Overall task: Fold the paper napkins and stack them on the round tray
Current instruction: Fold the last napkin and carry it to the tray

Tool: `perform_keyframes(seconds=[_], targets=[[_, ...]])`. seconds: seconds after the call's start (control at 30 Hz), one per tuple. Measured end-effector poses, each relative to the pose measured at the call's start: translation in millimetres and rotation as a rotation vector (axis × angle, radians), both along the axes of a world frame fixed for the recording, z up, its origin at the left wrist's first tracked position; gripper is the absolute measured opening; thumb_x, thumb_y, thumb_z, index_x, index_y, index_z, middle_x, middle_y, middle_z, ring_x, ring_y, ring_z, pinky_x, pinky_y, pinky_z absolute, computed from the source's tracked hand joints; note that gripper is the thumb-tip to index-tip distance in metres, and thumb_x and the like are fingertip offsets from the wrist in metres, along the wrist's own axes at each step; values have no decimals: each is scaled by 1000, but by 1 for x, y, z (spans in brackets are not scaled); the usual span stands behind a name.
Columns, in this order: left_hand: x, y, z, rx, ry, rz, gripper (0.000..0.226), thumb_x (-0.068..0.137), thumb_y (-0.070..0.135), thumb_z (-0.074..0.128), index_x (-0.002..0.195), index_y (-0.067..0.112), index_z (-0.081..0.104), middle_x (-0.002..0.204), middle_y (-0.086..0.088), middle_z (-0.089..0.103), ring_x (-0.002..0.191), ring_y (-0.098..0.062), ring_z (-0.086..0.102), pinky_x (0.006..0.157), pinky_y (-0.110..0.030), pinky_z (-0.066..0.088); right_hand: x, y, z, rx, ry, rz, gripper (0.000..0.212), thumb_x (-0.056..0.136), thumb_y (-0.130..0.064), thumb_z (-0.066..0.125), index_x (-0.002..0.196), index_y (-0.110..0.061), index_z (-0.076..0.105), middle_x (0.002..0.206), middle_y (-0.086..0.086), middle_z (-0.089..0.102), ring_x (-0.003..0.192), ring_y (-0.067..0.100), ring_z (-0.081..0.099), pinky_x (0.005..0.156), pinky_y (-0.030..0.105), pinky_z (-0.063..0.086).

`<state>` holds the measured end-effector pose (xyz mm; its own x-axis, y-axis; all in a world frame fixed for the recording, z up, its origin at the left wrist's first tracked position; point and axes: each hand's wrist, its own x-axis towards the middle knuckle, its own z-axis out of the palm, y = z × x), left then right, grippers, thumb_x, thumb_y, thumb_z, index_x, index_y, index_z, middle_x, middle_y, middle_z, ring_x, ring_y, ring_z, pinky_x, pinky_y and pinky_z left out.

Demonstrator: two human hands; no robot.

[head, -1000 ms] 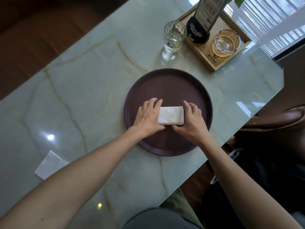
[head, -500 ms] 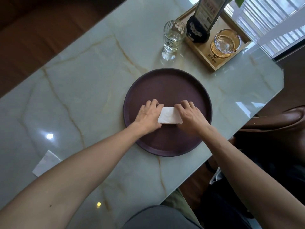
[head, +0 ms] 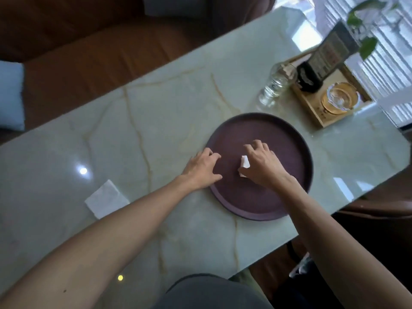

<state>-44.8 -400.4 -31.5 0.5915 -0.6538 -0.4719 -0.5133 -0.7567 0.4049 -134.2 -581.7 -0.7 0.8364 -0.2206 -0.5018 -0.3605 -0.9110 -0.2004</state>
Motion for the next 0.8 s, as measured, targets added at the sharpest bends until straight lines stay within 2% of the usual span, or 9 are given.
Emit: perform_keyframes(seconds=[0.13, 0.27, 0.37, 0.47, 0.53, 0.6, 0.67, 0.73, 0.8], targets=[[14, 76, 20, -79, 93, 323, 55, 81, 37, 78, 129, 16, 62, 128, -14, 60, 122, -31, 58, 104, -36, 45, 44, 62, 11, 105, -47, 88, 40, 92, -35, 64, 123, -9, 57, 123, 15, 54, 120, 40, 53, 92, 45, 49], [17, 162, 29, -118, 93, 604, 51, 83, 34, 77, 128, 14, 64, 128, -11, 60, 120, -26, 60, 100, -31, 45, 74, 138, 14, 237, -50, 136, 57, 94, -39, 68, 142, -12, 52, 137, 13, 54, 131, 34, 50, 104, 43, 45], [12, 224, 27, -145, 99, 794, 51, 82, 33, 78, 127, 14, 63, 127, -11, 60, 117, -25, 60, 98, -31, 46, 84, 193, 9, 310, -59, 125, 57, 94, -38, 69, 141, -10, 53, 137, 13, 56, 128, 33, 54, 104, 44, 46], [4, 275, 20, -191, 120, 1015, 55, 80, 30, 81, 127, 10, 61, 126, -15, 61, 117, -29, 60, 95, -32, 46, 89, 243, 0, 392, -42, 46, 55, 92, -35, 72, 138, -9, 57, 132, 14, 61, 120, 32, 62, 99, 36, 48], [-4, 301, 14, -211, 162, 1166, 61, 79, 31, 82, 131, 10, 59, 130, -13, 61, 119, -27, 60, 95, -30, 45, 88, 272, -7, 443, 7, -18, 56, 92, -33, 73, 139, -7, 56, 131, 15, 63, 117, 29, 63, 88, 26, 44], [-13, 320, 5, -219, 225, 1297, 63, 78, 32, 83, 131, 8, 58, 130, -10, 63, 119, -26, 62, 92, -30, 47, 84, 296, -17, 518, 81, -127, 56, 93, -30, 74, 140, -7, 55, 132, 15, 64, 113, 27, 64, 82, 25, 41], [-23, 335, -7, -260, 293, 1386, 48, 78, 28, 82, 118, 7, 68, 118, -8, 71, 107, -24, 68, 78, -26, 51, 78, 315, -30, 593, 145, -226, 58, 92, -28, 75, 141, -7, 53, 135, 15, 63, 115, 26, 63, 84, 28, 45], [-35, 344, -14, -321, 359, 1457, 20, 81, 23, 79, 94, 9, 73, 95, -4, 75, 84, -19, 69, 57, -20, 46, 69, 329, -42, 630, 185, -273, 62, 91, -28, 76, 143, -8, 50, 138, 14, 61, 121, 27, 61, 95, 33, 48], [-46, 348, -18, -332, 417, 1522, 20, 83, 22, 78, 73, 15, 62, 74, 3, 63, 65, -11, 56, 53, -24, 38, 60, 340, -50, 643, 202, -309, 63, 91, -27, 75, 144, -8, 48, 137, 11, 57, 122, 26, 58, 99, 35, 46]])
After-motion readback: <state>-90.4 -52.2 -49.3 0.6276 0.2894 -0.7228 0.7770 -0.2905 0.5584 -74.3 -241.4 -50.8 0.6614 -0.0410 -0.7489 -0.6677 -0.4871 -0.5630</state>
